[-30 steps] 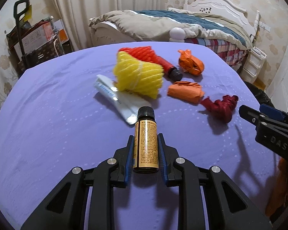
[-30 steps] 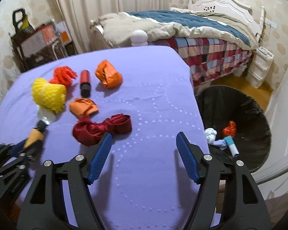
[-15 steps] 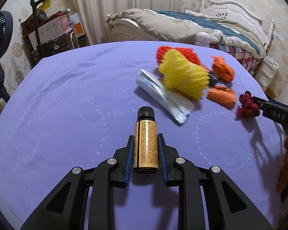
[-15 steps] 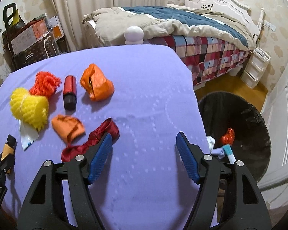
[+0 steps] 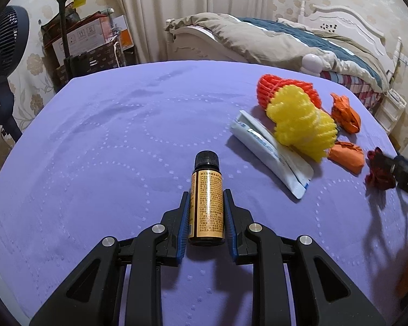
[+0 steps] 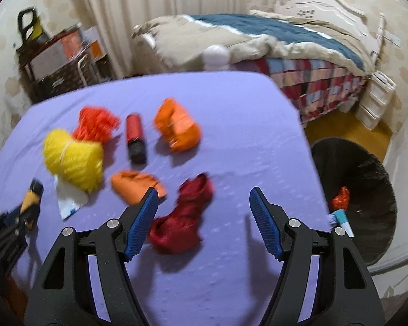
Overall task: Collect trash
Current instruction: 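Grasp the dark red cloth with the right tool while the left tool holds the bottle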
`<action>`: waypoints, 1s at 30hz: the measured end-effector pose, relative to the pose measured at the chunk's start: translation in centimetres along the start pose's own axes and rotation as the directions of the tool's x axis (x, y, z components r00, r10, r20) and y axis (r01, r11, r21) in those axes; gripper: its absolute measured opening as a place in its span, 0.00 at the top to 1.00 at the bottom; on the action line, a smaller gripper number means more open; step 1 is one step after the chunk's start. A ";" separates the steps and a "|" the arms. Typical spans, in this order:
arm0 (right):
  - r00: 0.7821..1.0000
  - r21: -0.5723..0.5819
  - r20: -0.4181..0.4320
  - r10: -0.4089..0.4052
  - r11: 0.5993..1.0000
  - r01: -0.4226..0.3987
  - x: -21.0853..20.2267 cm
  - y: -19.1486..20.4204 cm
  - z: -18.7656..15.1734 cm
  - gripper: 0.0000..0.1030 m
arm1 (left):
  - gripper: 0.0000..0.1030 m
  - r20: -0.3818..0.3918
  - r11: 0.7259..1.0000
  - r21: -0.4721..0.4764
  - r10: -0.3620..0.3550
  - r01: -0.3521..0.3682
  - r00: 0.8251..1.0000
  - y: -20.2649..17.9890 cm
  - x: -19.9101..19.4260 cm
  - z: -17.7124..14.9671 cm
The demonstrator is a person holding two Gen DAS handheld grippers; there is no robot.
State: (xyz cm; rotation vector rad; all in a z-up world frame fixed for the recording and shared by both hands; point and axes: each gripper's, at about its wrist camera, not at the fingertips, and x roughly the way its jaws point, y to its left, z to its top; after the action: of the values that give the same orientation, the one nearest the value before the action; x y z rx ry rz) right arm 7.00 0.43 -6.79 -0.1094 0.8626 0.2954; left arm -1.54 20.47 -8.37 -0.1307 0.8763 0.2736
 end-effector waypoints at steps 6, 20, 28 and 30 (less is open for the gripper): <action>0.999 -0.030 -0.042 0.005 1.000 -0.006 0.4 0.4 -0.9 0.58 | 0.76 0.001 1.000 -0.006 -0.004 0.004 1.000 0.2 0.0 0.0; 1.000 -0.041 -0.022 0.015 0.999 -0.016 -0.7 -0.3 -2.2 0.79 | 0.76 0.006 0.999 -0.021 -0.027 0.027 1.000 0.5 -0.3 0.0; 1.000 -0.026 -0.007 0.027 0.999 -0.027 -1.6 -0.9 -2.7 0.79 | 0.76 0.028 0.999 -0.019 -0.048 0.049 0.998 0.5 -0.8 0.0; 1.000 -0.021 -0.003 0.029 0.999 -0.029 -1.7 -1.1 -2.7 0.79 | 0.76 0.030 0.999 -0.007 -0.040 0.041 0.999 0.2 -0.9 0.1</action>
State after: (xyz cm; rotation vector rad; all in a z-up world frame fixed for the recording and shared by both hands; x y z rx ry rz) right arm 4.31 -1.56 -7.31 -0.1170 0.8648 0.3321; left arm -2.05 20.54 -7.61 -0.1511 0.8421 0.2407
